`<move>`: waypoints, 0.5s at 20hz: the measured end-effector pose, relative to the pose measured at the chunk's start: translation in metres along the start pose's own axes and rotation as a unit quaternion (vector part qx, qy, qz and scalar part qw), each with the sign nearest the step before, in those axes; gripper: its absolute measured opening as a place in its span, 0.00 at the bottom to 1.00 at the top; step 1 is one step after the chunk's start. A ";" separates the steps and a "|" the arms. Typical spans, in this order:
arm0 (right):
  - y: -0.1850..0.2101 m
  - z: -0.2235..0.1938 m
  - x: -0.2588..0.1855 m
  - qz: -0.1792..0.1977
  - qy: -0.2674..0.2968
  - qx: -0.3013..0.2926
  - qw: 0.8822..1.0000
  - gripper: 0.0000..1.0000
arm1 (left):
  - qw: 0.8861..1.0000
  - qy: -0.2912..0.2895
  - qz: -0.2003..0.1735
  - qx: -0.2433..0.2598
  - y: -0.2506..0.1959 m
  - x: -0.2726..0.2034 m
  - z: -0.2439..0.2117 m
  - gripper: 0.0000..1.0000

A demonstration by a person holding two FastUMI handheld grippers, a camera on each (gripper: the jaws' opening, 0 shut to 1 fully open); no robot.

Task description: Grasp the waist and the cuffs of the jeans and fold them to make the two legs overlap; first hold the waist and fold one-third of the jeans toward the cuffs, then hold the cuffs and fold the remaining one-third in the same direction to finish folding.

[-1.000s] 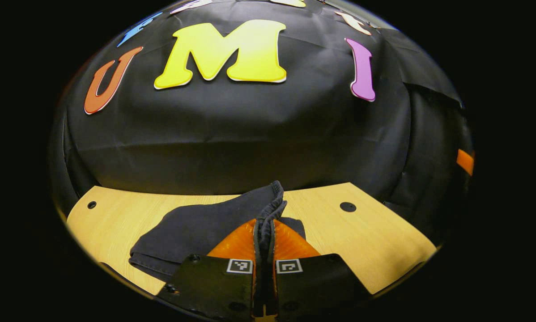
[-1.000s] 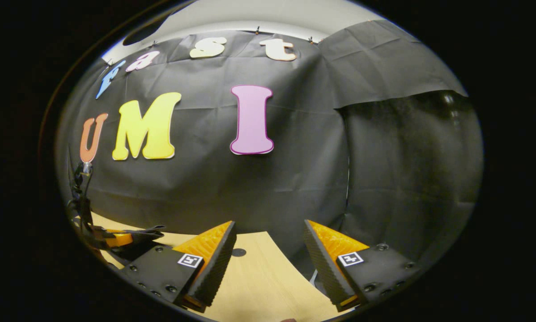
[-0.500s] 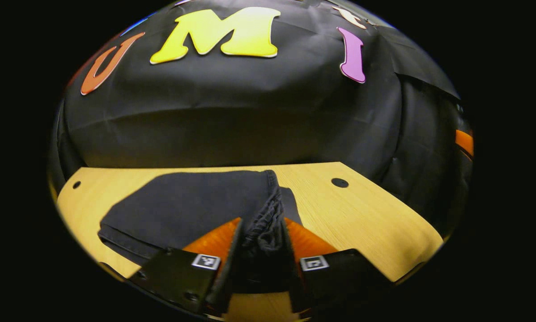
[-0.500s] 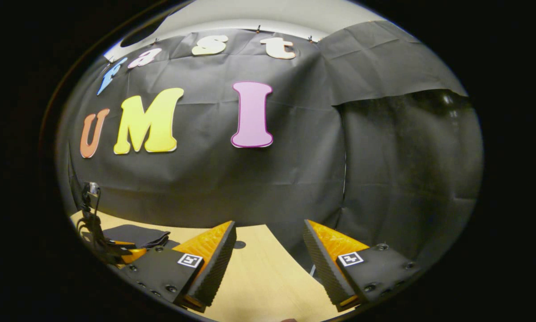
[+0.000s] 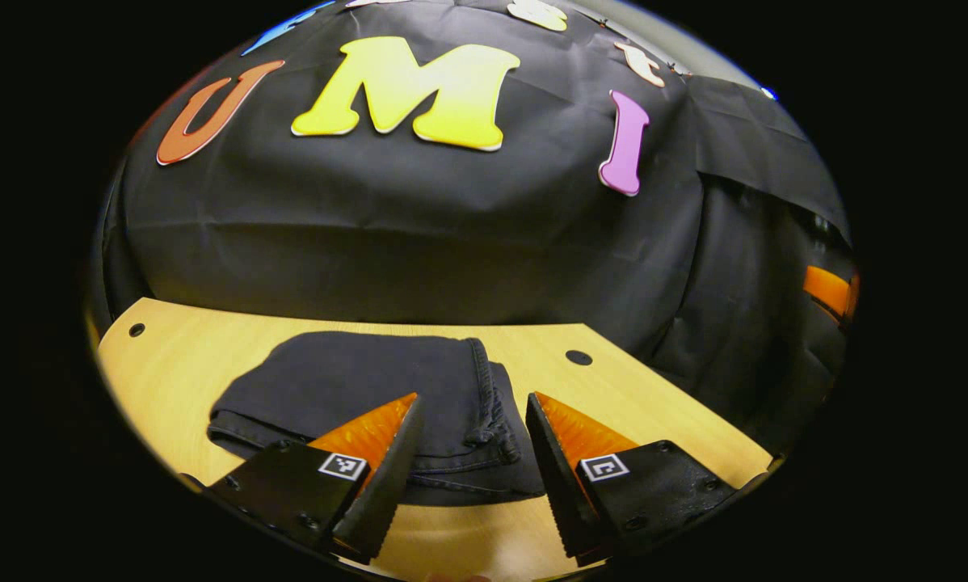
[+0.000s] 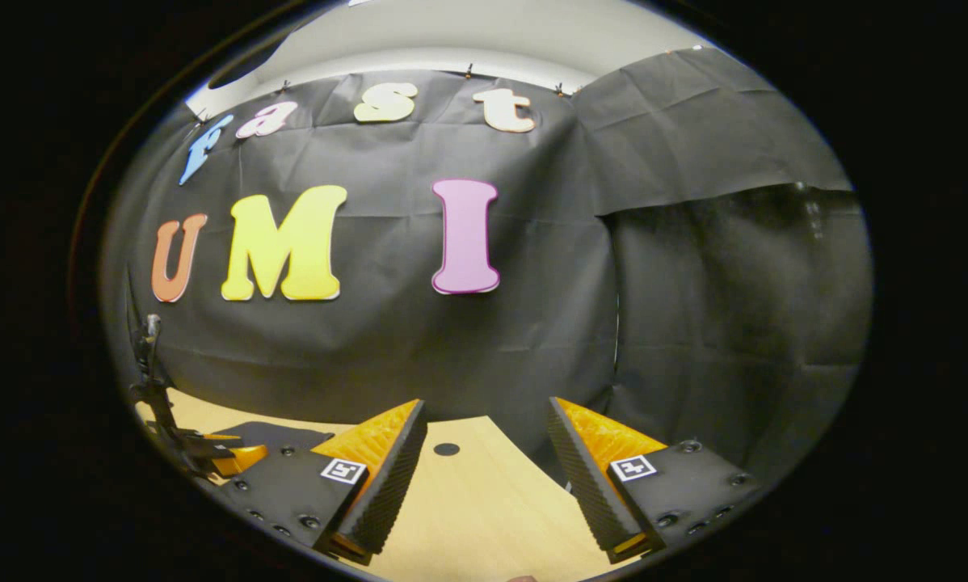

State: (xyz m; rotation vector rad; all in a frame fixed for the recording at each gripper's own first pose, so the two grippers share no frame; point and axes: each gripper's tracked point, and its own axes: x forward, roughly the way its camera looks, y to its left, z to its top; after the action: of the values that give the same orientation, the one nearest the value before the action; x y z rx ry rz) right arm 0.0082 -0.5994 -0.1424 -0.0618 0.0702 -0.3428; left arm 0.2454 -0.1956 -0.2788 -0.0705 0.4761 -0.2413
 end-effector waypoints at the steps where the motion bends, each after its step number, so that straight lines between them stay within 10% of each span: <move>1: 0.009 0.007 -0.010 0.005 -0.001 0.000 1.000 0.90 | 1.000 -0.008 -0.002 0.004 0.005 -0.016 0.012 0.84; 5: 0.043 0.045 -0.047 0.027 -0.014 0.021 0.999 0.90 | 0.999 -0.047 0.008 0.000 0.033 -0.096 0.066 0.96; 10: 0.073 0.106 -0.106 0.039 -0.057 0.021 0.997 0.91 | 0.995 -0.094 0.043 -0.003 0.077 -0.205 0.129 0.84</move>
State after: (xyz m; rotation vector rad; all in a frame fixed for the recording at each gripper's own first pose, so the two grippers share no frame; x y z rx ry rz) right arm -0.0582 -0.4897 -0.0363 -0.0369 -0.0477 -0.2620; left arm 0.1445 -0.0694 -0.0822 -0.0770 0.2919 -0.1472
